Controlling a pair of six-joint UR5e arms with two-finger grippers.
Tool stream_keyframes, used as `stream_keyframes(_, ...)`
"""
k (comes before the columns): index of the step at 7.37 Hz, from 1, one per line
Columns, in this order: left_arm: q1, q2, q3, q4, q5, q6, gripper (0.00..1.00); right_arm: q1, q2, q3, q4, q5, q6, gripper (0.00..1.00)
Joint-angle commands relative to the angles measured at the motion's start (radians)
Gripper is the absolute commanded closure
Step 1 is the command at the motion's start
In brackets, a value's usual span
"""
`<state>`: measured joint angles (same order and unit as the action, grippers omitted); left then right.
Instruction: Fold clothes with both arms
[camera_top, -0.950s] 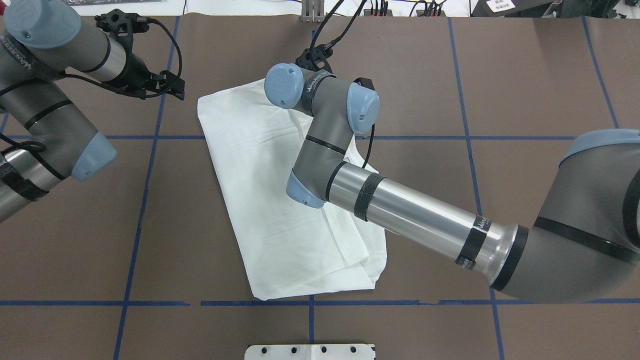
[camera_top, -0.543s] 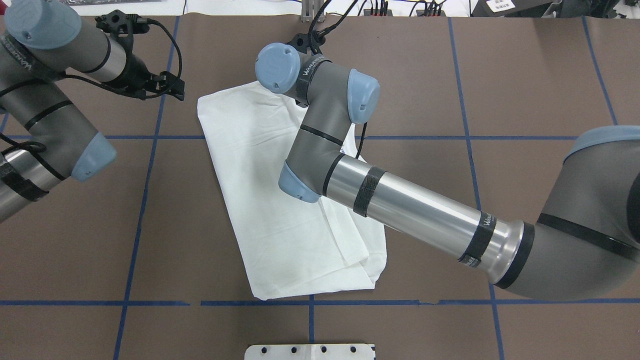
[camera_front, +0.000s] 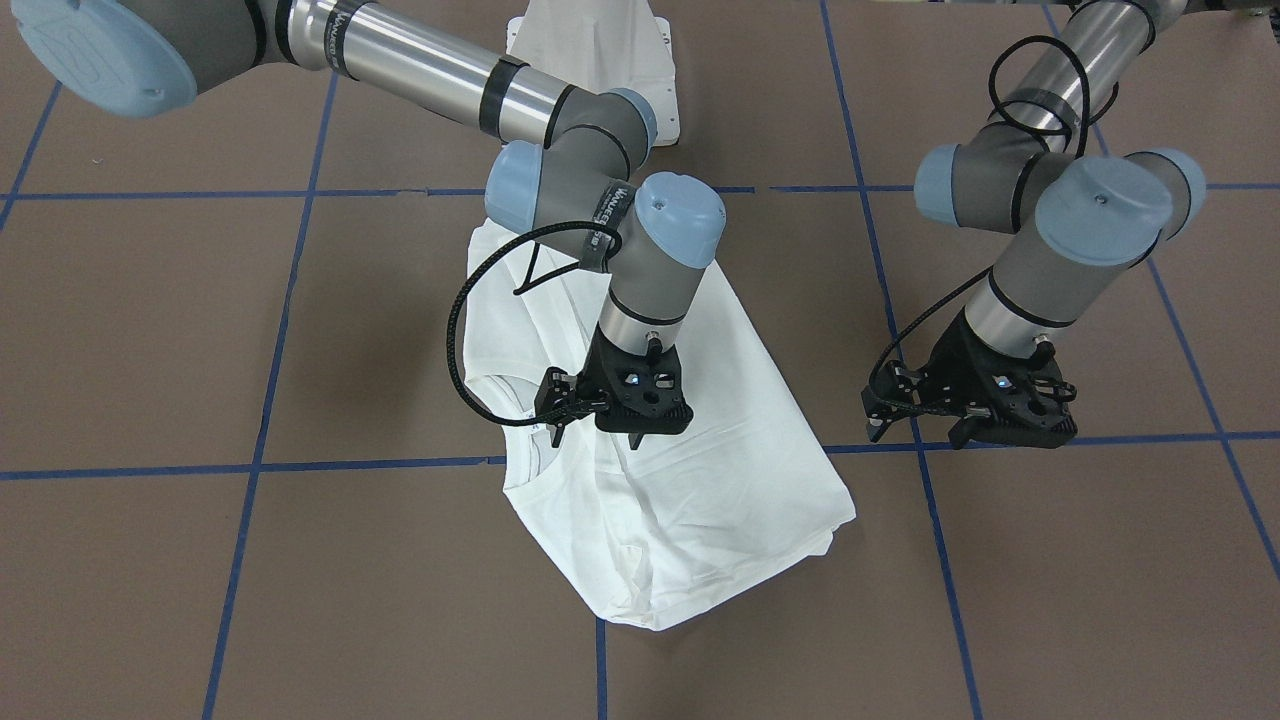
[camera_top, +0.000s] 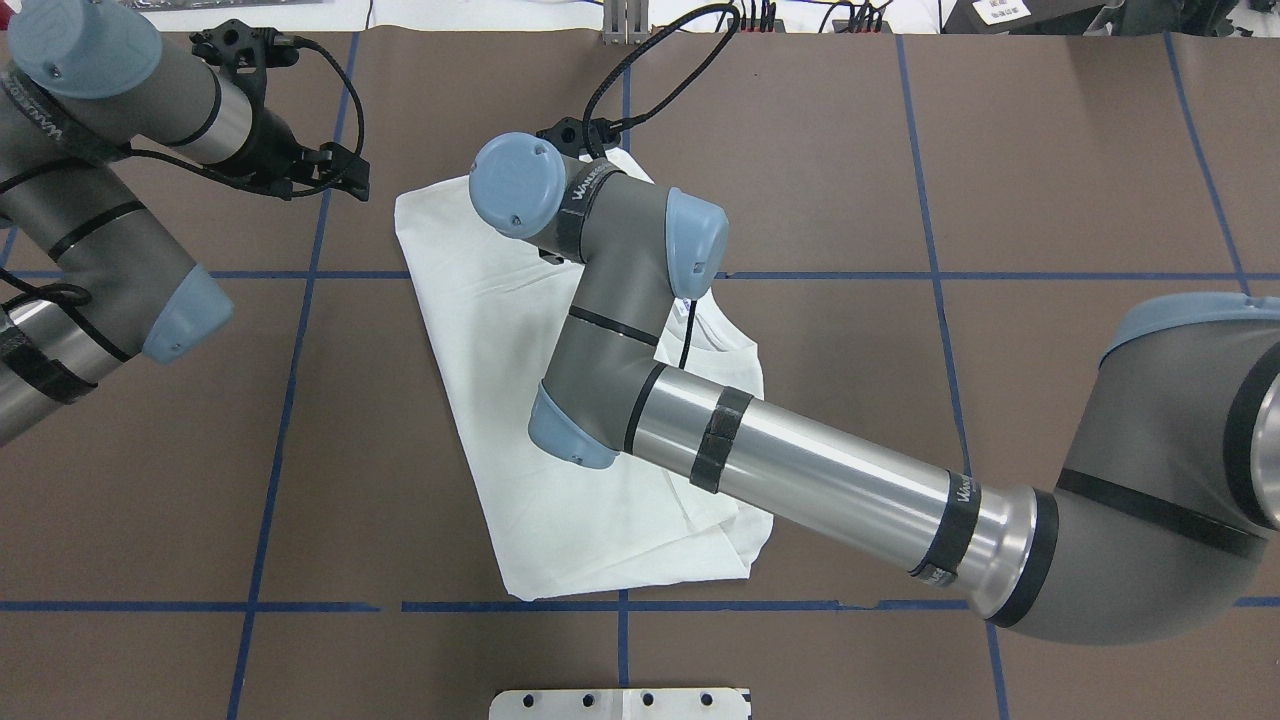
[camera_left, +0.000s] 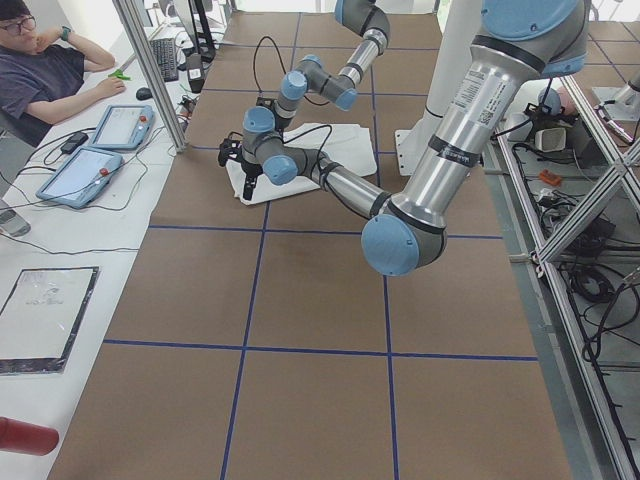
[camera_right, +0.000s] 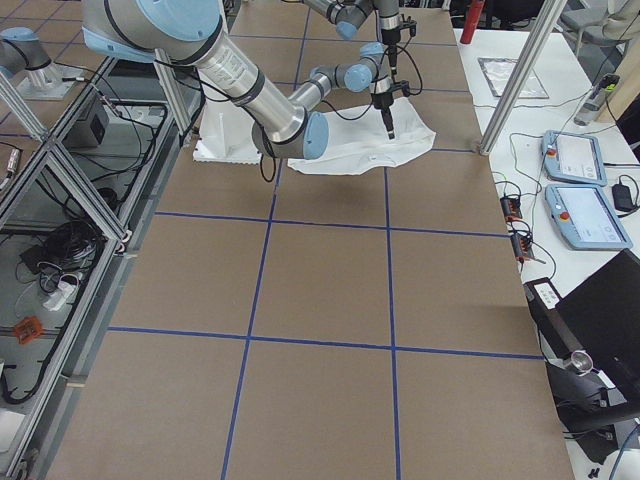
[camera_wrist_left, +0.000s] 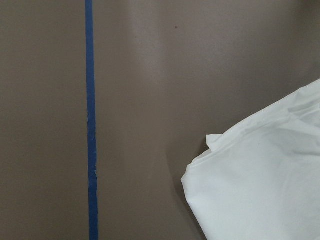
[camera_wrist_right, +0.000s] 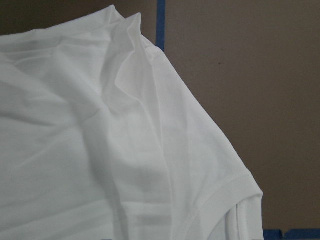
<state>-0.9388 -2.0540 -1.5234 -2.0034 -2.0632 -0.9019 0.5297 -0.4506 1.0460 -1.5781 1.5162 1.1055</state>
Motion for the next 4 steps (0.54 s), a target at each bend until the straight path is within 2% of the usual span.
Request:
stream_keyframes(1, 0.000, 0.000, -0.004, 0.000, 0.000, -0.002, 0.00, -0.033, -0.051, 0.082, -0.043, 0.006, 0.053, 0.35)
stream_keyframes(2, 0.000, 0.000, -0.004, 0.000, 0.000, -0.002, 0.00, -0.037, -0.062, 0.135, -0.106, 0.013, 0.053, 0.47)
stream_keyframes(3, 0.000, 0.000, -0.006, 0.000, 0.000, -0.002, 0.00, -0.048, -0.062, 0.141, -0.111, 0.019, 0.053, 0.55)
stream_keyframes(4, 0.000, 0.000, -0.004, 0.000, 0.000, -0.002, 0.00, -0.060, -0.063, 0.140, -0.108, 0.019, 0.054, 0.55)
